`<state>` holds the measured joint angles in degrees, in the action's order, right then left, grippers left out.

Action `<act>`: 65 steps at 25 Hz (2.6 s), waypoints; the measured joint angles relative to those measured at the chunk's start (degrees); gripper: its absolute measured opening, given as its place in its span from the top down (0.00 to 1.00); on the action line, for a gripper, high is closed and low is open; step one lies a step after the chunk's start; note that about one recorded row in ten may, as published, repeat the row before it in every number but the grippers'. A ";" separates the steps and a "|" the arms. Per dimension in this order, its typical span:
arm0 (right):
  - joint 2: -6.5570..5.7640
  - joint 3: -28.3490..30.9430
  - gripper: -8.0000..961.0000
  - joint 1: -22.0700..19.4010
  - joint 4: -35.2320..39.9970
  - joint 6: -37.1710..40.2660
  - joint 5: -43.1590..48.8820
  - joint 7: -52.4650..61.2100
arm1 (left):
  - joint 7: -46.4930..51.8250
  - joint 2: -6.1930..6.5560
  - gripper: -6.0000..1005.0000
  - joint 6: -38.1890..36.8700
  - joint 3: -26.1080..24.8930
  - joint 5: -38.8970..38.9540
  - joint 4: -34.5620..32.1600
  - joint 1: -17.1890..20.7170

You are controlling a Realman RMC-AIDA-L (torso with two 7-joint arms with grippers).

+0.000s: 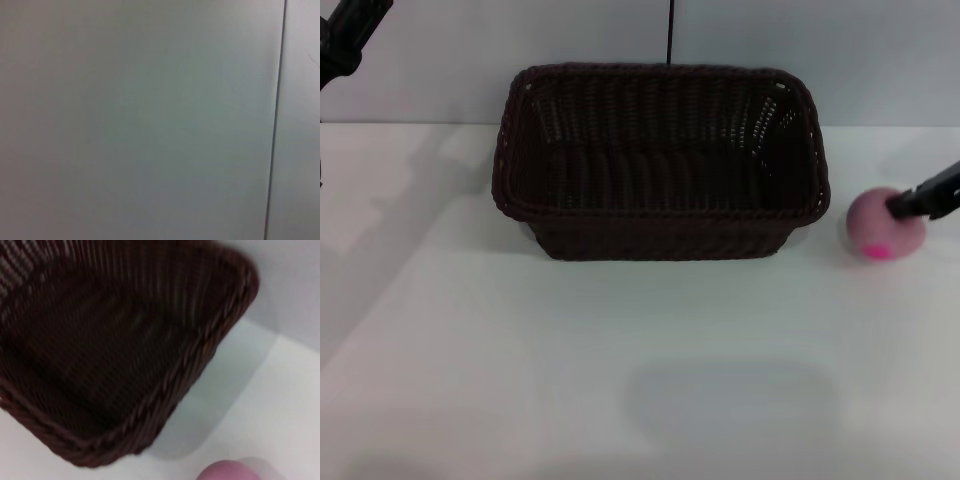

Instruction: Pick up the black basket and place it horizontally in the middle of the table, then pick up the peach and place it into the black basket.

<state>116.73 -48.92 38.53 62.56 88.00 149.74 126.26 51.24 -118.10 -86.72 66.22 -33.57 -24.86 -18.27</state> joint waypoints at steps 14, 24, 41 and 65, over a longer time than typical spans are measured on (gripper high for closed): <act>0.29 5.78 0.94 -2.66 12.77 2.80 -19.47 -1.22 | 0.24 0.06 0.20 -0.29 -0.40 0.00 0.13 0.03; 1.39 2.00 0.90 -0.71 7.16 -1.11 -21.41 -4.69 | 0.55 -0.01 0.20 -0.47 -0.38 0.00 0.17 0.27; 1.82 3.45 0.44 -7.59 5.75 -5.21 -33.76 -9.34 | 0.57 0.06 0.20 -0.83 -0.49 -0.01 0.26 0.42; 2.18 22.11 0.44 -19.95 -48.58 0.16 -99.66 -74.02 | -0.06 -0.04 0.20 -6.09 -13.02 0.45 6.95 2.42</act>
<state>118.92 -26.81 18.58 13.98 88.15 50.09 52.25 51.19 -118.13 -92.81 53.20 -33.12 -17.92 -15.85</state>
